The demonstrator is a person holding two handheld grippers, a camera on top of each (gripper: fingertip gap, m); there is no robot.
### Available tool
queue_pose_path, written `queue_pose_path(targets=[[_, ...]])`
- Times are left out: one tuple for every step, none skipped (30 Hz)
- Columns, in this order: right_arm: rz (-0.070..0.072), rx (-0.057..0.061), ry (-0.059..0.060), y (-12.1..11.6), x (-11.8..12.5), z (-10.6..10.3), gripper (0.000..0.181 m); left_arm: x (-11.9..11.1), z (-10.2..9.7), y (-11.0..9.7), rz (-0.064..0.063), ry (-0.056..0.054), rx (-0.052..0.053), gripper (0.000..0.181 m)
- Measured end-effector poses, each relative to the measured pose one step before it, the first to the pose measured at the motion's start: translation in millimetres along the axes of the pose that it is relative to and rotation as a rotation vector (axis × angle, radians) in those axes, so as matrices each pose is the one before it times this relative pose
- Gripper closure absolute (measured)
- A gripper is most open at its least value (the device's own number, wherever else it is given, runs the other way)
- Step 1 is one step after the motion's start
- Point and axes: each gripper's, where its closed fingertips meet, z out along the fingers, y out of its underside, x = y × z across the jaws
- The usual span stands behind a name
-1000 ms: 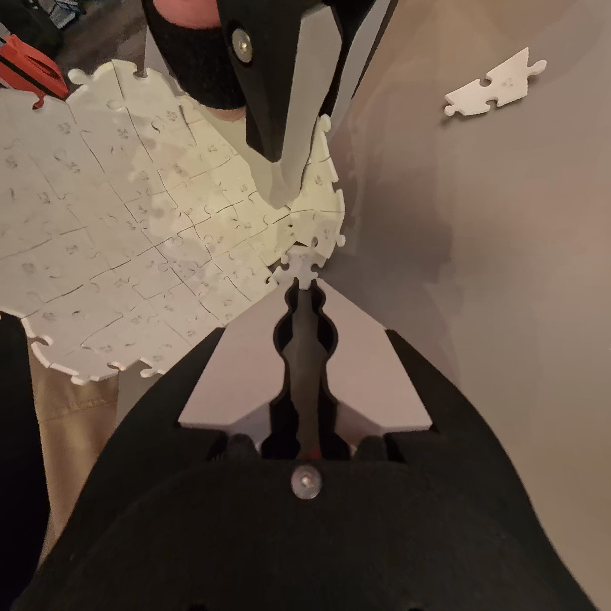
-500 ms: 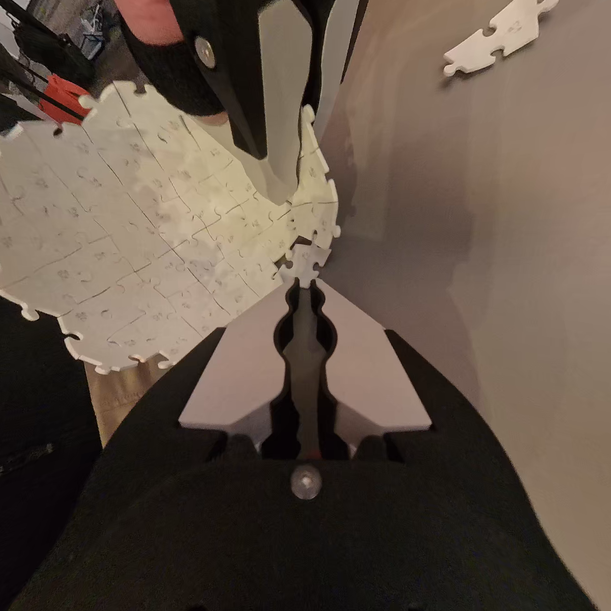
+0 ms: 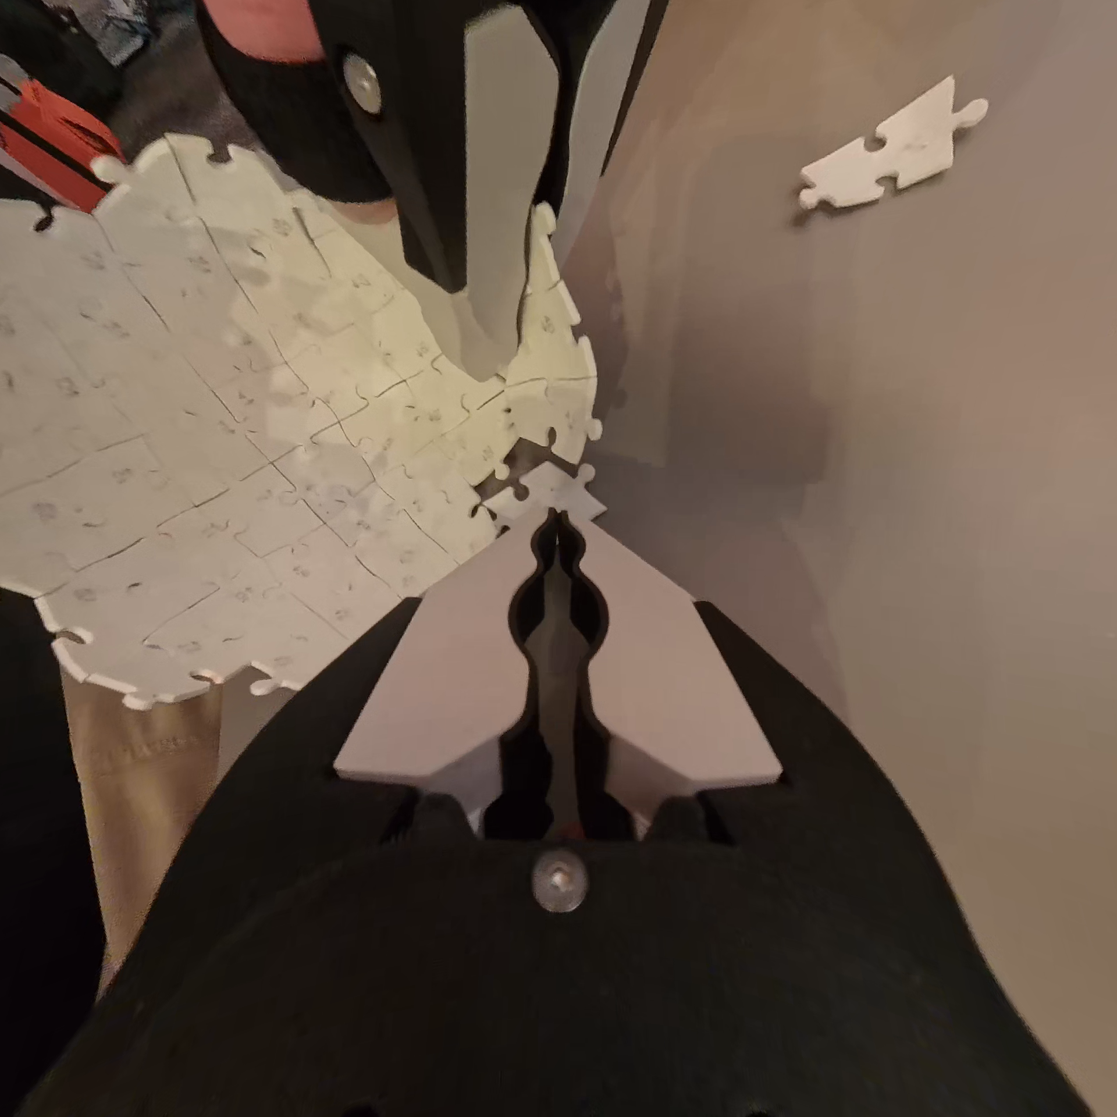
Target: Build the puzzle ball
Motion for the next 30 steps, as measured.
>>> queue_pose_path(targets=[[0.0025,-0.0049,0.0050,0.16,0.14,-0.08,0.181,0.44,-0.36,-0.49,0.0013,-0.0027,0.0016,0.177],[-0.0026,-0.0060,0.0043,0.25,-0.14,-0.10,0.181,0.77,-0.25,-0.63,0.0019,-0.0017,0.0017,0.176],[-0.0013,-0.0053,0.0064,0.56,0.12,-0.03,0.181,1.34,-0.21,-0.80,0.0039,0.0013,0.0011,0.176],[0.0045,-0.0029,0.0039,0.15,-0.03,0.03,0.181,1.30,-0.21,-0.83,0.0036,0.0007,0.0001,0.176],[0.0026,-0.0001,0.0036,-0.02,-0.03,0.21,0.181,1.03,-0.40,-0.90,0.0017,-0.0001,0.0002,0.176],[0.0017,0.0013,0.0018,-0.08,-0.11,0.28,0.181,1.04,-0.31,-0.62,0.0025,-0.0017,-0.0003,0.176],[0.0035,0.0012,0.0013,-0.10,-0.08,0.03,0.181,0.98,-0.31,-0.60,0.0018,-0.0010,-0.0014,0.176],[0.0051,0.0025,0.0004,-0.12,0.11,0.04,0.181,1.12,0.08,-0.49,0.0015,0.0018,-0.0004,0.176],[0.0068,0.0033,-0.0012,0.01,0.00,0.03,0.181,1.04,0.42,-0.61,-0.0003,0.0055,0.0019,0.176],[0.0092,0.0036,-0.0026,0.03,0.17,-0.01,0.181,0.89,0.43,-0.03,0.0007,0.0069,0.0013,0.176],[0.0051,0.0030,-0.0022,-0.06,-0.22,0.07,0.181,0.69,0.42,0.33,0.0002,0.0054,0.0002,0.176],[-0.0012,0.0009,-0.0004,-0.02,-0.16,0.08,0.181,0.74,0.09,0.37,0.0029,0.0054,0.0012,0.176],[-0.0010,0.0000,0.0009,0.17,0.08,-0.09,0.181,0.40,-0.10,0.23,0.0013,0.0038,0.0034,0.176],[0.0068,0.0005,-0.0016,0.09,0.04,-0.09,0.181,-0.43,-0.35,0.44,-0.0025,0.0004,0.0031,0.176],[0.0066,0.0011,-0.0019,0.07,0.09,-0.16,0.181,-0.41,-0.39,0.98,-0.0006,-0.0005,0.0005,0.176],[0.0019,0.0002,0.0004,0.28,0.28,-0.32,0.181,0.45,-0.51,0.52,0.0015,0.0041,0.0041,0.176],[0.0098,0.0000,0.0014,0.33,0.48,-0.44,0.181,0.39,-0.37,0.12,-0.0007,0.0042,0.0068,0.176],[0.0144,0.0013,0.0018,0.15,0.49,-0.52,0.181,-0.31,-0.01,0.48,-0.0045,0.0004,0.0029,0.176],[0.0090,0.0012,0.0021,0.38,0.22,-0.45,0.181,0.35,0.59,0.61,-0.0012,0.0027,0.0001,0.176],[0.0121,0.0019,0.0035,0.28,0.20,-0.40,0.181,0.88,0.64,-0.14,0.0009,0.0049,0.0020,0.176],[0.0240,0.0026,0.0008,0.25,-0.21,-0.34,0.181,0.29,0.49,-0.52,-0.0004,-0.0004,0.0020,0.176],[0.0201,0.0053,0.0016,0.02,-0.16,-0.07,0.181,0.36,0.18,-0.87,-0.0005,-0.0001,0.0025,0.176],[0.0133,0.0049,0.0047,-0.05,0.09,-0.01,0.181,1.20,0.10,-1.38,0.0014,0.0058,0.0056,0.176],[0.0196,0.0047,0.0033,-0.05,0.00,-0.07,0.181,1.42,-0.05,-1.55,0.0010,0.0072,0.0058,0.176],[0.0190,0.0041,0.0010,0.08,-0.26,0.12,0.181,0.77,-0.07,-1.10,0.0000,0.0023,0.0025,0.176],[0.0080,-0.0013,-0.0033,0.75,-1.63,0.44,0.181,-0.12,0.12,-0.66,-0.0015,-0.0018,-0.0011,0.176],[0.0086,-0.0005,0.0007,0.57,-1.34,0.57,0.181,0.01,0.37,-0.16,-0.0019,0.0009,-0.0024,0.176],[0.0082,0.0008,0.0053,-0.09,-0.32,0.24,0.181,-0.44,0.51,0.08,-0.0043,-0.0005,-0.0037,0.176],[0.0084,0.0008,0.0036,0.02,-0.03,0.06,0.181,-0.42,0.31,-0.02,-0.0054,0.0004,-0.0010,0.176],[0.0142,0.0022,-0.0009,-0.08,0.06,0.01,0.181,0.02,0.19,-0.15,-0.0031,0.0022,0.0016,0.176]])
